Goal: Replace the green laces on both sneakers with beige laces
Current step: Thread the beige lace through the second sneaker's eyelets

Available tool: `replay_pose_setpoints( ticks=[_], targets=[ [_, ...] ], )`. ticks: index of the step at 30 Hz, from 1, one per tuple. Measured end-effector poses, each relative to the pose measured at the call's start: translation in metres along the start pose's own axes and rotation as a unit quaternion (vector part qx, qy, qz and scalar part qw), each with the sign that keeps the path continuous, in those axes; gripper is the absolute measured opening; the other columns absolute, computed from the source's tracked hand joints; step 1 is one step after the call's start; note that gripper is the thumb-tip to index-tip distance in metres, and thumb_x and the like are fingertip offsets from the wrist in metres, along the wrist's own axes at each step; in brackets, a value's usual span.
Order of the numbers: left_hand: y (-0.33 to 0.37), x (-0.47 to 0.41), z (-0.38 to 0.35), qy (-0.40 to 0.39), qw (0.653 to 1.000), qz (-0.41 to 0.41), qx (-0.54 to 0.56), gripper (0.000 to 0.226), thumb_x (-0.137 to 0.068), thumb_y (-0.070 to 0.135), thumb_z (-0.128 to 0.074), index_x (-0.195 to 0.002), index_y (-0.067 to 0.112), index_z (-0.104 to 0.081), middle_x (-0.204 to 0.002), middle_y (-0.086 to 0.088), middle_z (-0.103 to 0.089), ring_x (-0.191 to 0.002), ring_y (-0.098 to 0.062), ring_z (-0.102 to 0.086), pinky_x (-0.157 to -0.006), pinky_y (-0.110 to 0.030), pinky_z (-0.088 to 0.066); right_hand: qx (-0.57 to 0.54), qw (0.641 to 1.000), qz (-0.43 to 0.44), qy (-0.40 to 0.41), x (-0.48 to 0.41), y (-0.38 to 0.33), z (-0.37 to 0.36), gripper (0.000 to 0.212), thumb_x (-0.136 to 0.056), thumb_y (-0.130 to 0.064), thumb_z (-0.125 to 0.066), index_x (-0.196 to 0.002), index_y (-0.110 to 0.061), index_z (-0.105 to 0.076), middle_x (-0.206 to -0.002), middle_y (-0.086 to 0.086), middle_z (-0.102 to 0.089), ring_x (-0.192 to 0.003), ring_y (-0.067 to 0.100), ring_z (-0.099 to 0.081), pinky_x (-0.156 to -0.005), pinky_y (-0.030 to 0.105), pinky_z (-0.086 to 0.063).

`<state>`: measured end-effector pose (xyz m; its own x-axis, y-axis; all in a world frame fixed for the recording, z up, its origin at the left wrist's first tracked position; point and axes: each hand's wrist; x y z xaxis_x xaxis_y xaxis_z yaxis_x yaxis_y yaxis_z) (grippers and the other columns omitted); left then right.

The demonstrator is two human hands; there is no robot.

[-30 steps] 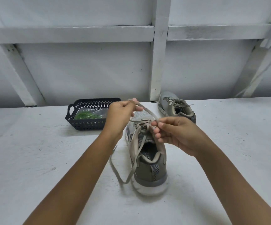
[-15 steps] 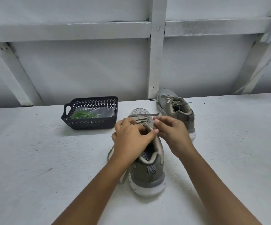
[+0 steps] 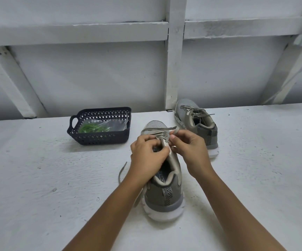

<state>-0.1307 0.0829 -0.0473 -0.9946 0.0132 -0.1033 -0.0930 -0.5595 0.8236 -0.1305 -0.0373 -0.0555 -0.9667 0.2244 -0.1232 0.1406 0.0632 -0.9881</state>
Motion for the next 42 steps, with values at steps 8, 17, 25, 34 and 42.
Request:
replay_pose_setpoints(
  ticks=[8,17,25,34,42],
  targets=[
    [-0.0007,0.0005,-0.0009,0.004,1.0,-0.015,-0.023,0.015,-0.084,0.03,-0.064,-0.091,0.018,-0.071,-0.112,0.011,-0.042,-0.124,-0.016,-0.032,-0.095,-0.019,-0.023,0.047,0.998,0.04,-0.007,0.0005,0.0029,0.0021,0.021,-0.086,-0.001,-0.063,-0.077,-0.02,-0.067,-0.067,-0.008,-0.067,-0.066,0.003,-0.061,-0.068,0.023,-0.052],
    [0.0019,0.0009,0.0003,-0.003,0.983,-0.042,-0.177,0.026,-0.096,0.027,-0.044,-0.113,0.018,-0.061,-0.141,0.006,-0.035,-0.132,-0.018,-0.021,-0.106,-0.034,-0.024,0.093,0.995,0.037,-0.021,-0.0004,0.0051,0.0007,0.024,-0.084,-0.002,-0.065,-0.071,-0.021,-0.066,-0.078,-0.002,-0.07,-0.075,0.007,-0.062,-0.078,0.029,-0.05],
    [0.0051,0.0031,0.0029,0.004,0.966,-0.061,-0.25,0.03,-0.097,0.03,-0.041,-0.118,0.02,-0.059,-0.144,0.005,-0.032,-0.134,-0.019,-0.018,-0.108,-0.035,-0.02,0.012,0.998,-0.023,-0.05,0.0027,0.0003,-0.0007,0.017,-0.087,-0.003,-0.063,-0.079,-0.015,-0.074,-0.08,0.005,-0.073,-0.077,0.01,-0.065,-0.077,0.025,-0.052],
    [0.003,0.0041,0.0057,0.043,0.958,-0.075,-0.272,0.023,-0.094,0.036,-0.046,-0.108,0.022,-0.059,-0.135,0.004,-0.041,-0.13,-0.019,-0.024,-0.104,-0.035,-0.024,0.015,0.998,-0.036,-0.041,0.0035,0.0039,-0.0008,0.016,-0.089,-0.006,-0.06,-0.08,-0.013,-0.071,-0.078,0.004,-0.07,-0.075,0.009,-0.063,-0.071,0.02,-0.051],
    [0.0036,0.0033,0.0063,0.044,0.964,-0.092,-0.245,0.021,-0.092,0.033,-0.05,-0.106,0.023,-0.062,-0.134,0.005,-0.04,-0.13,-0.018,-0.023,-0.104,-0.033,-0.023,0.032,0.999,-0.037,-0.003,0.002,0.0082,-0.0029,0.016,-0.087,-0.007,-0.064,-0.072,-0.011,-0.061,-0.068,0.004,-0.06,-0.067,0.012,-0.054,-0.066,0.026,-0.046]
  ],
)
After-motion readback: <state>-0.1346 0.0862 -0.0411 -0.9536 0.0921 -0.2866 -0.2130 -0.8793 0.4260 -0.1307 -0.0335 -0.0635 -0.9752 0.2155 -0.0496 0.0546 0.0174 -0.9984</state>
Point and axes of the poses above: each hand's wrist, its own x-axis away from the middle knuckle, its own z-axis out of the back of the hand, y = z × x
